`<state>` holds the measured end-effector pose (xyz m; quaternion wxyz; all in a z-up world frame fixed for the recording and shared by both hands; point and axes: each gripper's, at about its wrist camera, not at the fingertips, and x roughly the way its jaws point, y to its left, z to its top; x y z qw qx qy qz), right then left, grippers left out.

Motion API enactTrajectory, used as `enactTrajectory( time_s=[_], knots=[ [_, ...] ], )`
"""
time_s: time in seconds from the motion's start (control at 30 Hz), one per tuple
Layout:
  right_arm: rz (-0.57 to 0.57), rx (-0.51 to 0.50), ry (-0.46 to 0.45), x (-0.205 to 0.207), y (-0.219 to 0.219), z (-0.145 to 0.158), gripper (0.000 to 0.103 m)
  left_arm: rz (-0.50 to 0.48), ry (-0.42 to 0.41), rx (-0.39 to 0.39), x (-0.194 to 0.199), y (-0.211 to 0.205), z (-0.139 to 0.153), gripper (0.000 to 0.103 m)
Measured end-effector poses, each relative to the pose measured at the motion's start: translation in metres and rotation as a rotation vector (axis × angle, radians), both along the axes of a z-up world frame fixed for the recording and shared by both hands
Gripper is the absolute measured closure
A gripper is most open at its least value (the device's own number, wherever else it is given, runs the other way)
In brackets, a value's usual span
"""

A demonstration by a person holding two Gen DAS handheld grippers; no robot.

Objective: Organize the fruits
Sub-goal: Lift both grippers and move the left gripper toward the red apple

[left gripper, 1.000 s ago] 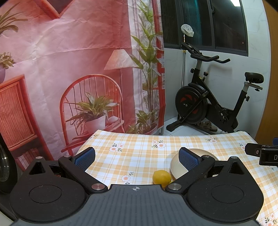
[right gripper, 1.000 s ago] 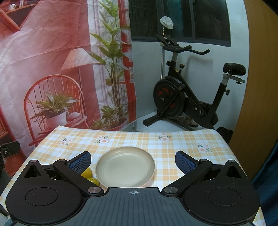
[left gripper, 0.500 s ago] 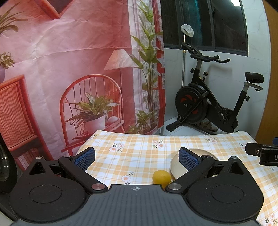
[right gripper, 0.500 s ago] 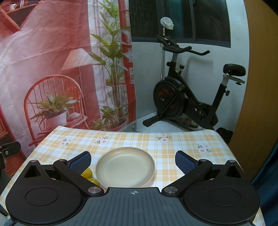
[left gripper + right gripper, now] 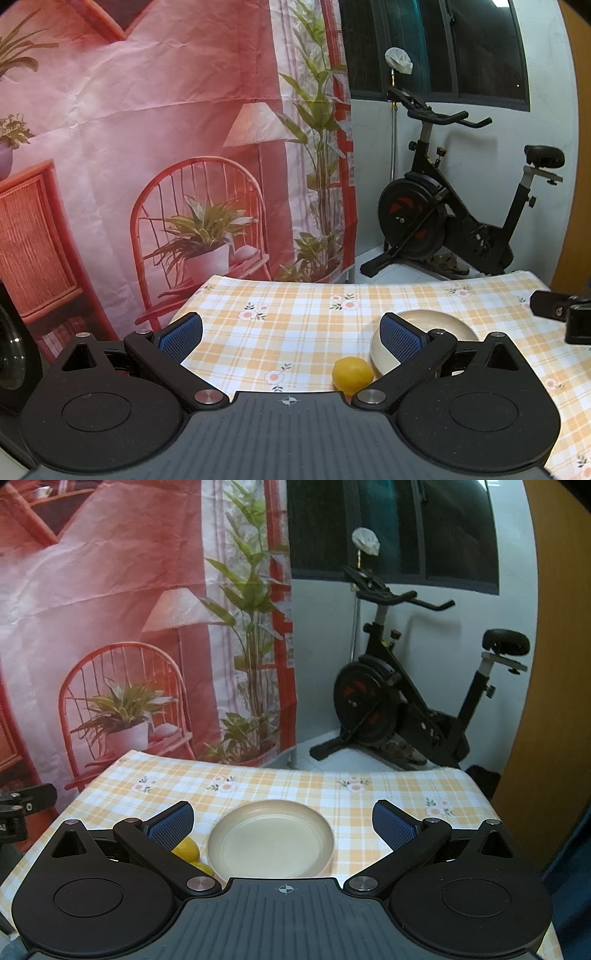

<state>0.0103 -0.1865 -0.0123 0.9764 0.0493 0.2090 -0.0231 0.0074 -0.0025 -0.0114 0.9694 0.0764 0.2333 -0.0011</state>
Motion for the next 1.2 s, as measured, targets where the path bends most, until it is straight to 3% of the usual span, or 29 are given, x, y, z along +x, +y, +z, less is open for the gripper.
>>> enactTrajectory(
  time_s=[0.2,0.47,0.6,0.9,1.2],
  knots=[
    [0.020,-0.018,-0.059,-0.007,0.002,-0.014,0.000,0.008,0.021,0.008,0.007,0.002,-0.013,0.000],
    [0.043,-0.023,-0.045,-0.002,0.014,-0.053,0.000,0.003,0.096,-0.028,0.015,0.013,-0.041,0.001],
    [0.121,-0.004,-0.043,-0.004,0.018,-0.073,0.000,-0.015,0.143,-0.067,0.018,0.018,-0.053,0.009],
    [0.239,0.045,0.034,0.000,0.028,-0.104,0.000,-0.032,0.190,-0.110,0.021,0.018,-0.071,0.014],
    [0.194,0.036,0.123,0.002,0.021,-0.130,0.002,-0.048,0.211,-0.122,0.022,0.012,-0.086,0.019]
  ],
)
